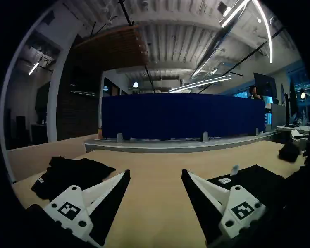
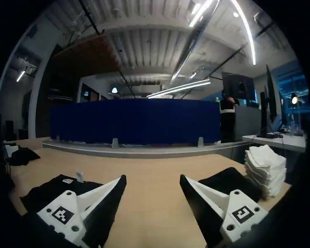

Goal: Fold towel

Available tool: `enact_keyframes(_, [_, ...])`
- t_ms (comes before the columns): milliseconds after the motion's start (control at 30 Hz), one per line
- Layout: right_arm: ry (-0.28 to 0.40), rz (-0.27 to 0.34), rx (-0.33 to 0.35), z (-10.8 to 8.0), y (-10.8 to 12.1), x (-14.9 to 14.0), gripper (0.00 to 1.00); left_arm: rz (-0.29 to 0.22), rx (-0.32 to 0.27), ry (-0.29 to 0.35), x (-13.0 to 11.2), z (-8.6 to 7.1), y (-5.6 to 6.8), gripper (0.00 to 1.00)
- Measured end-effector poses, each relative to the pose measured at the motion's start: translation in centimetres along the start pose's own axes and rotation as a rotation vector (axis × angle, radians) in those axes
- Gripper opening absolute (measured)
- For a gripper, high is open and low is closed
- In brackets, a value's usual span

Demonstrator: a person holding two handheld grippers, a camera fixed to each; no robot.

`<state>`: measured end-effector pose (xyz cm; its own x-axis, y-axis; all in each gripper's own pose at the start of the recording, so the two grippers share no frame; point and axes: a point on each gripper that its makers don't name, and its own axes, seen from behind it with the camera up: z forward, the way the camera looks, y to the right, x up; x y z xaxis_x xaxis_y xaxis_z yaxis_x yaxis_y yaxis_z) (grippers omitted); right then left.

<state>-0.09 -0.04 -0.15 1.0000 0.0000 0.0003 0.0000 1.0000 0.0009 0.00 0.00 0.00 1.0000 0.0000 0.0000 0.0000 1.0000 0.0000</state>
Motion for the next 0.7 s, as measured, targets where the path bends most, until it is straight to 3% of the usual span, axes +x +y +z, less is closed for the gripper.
enact_keyframes(300, [-0.012,-0.002,0.0,0.1,0.2,-0.1,1.0,0.0,0.009,0.0,0.1,0.0,-0.1,0.92])
enact_keyframes(400, [-0.026,-0.005,-0.002,0.1,0.2,1.1,1.0,0.002,0.009,-0.007,0.5,0.3,0.0,0.92])
enact_keyframes(600, [0.009,-0.034,-0.002,-0.4,-0.4,5.8,1.0,-0.011,-0.011,0.029,5.5,0.1,1.0,0.92])
enact_keyframes(700, [0.01,-0.043,-0.002,-0.8,-0.7,8.6,1.0,0.007,-0.027,0.019,7.8,0.0,1.6,0.92])
